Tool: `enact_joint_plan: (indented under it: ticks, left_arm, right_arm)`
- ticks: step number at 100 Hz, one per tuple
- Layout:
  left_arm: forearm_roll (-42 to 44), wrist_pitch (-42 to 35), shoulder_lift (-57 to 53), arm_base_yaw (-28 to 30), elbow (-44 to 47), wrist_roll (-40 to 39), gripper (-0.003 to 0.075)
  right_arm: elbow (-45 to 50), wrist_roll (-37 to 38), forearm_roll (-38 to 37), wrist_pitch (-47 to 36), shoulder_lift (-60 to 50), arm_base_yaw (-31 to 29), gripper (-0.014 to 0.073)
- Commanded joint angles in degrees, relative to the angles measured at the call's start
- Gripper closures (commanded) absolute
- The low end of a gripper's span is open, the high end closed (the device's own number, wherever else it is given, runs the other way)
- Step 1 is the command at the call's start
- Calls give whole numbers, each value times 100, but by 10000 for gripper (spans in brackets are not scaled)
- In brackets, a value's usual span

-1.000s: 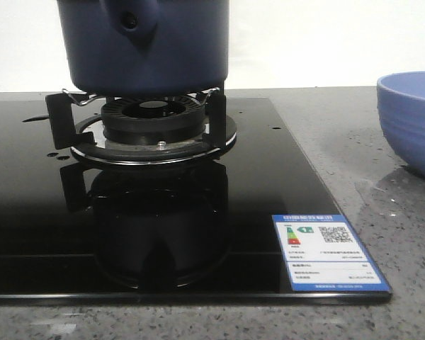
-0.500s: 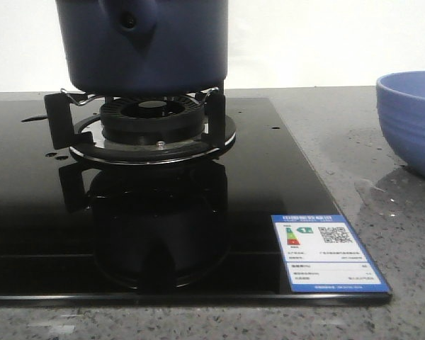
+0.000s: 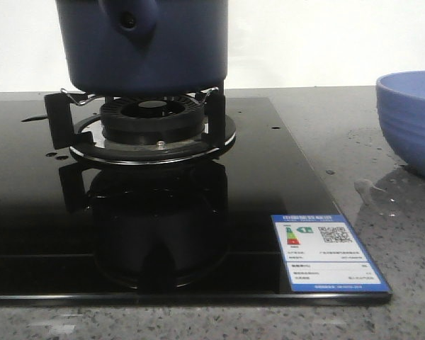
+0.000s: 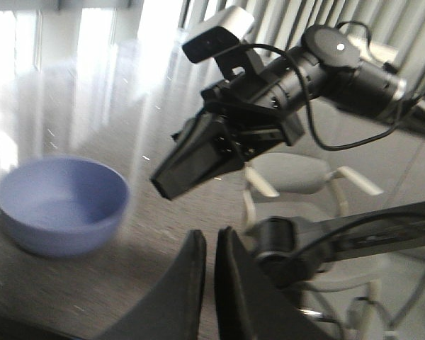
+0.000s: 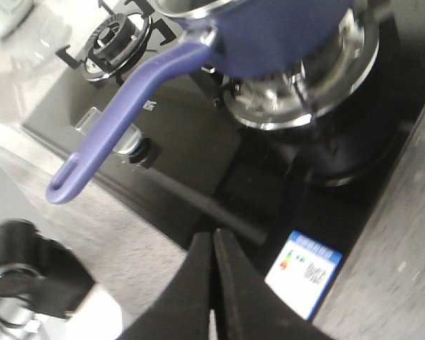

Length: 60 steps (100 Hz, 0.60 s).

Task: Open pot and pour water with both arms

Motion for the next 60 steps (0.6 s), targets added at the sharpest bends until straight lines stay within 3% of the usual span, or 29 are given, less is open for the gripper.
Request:
enact_joint_plan:
  ticks: [1, 8, 21, 26, 32, 40, 49, 60]
  left_arm:
    - [-464, -317, 3, -37, -280, 811, 681]
    - [-391, -727, 3, -37, -333, 875, 569]
    - [-379, -1699, 3, -37, -347, 902, 266]
    - [-368, -2119, 3, -37, -347, 902, 201]
    - [-355, -2546, 18, -37, -347, 968, 198]
    - [-355, -2576, 143, -37, -407, 1194, 248]
    - [-420, -2082, 430, -37, -604, 1282, 300]
    - [-824, -1144, 873, 66, -997, 1282, 303]
  right_arm:
    - [-241, -368, 405, -330, 68, 7, 624]
    - [-305, -381, 370, -459, 68, 7, 526]
    - [-407, -392, 362, -724, 68, 7, 225]
    - [-433, -392, 362, -828, 68, 7, 130]
    - [-433, -392, 362, -919, 68, 7, 72]
    - [-433, -392, 362, -984, 77, 7, 71]
    - [-433, -392, 362, -1000, 77, 7, 71]
    - [-433, -392, 358, -1010, 77, 7, 71]
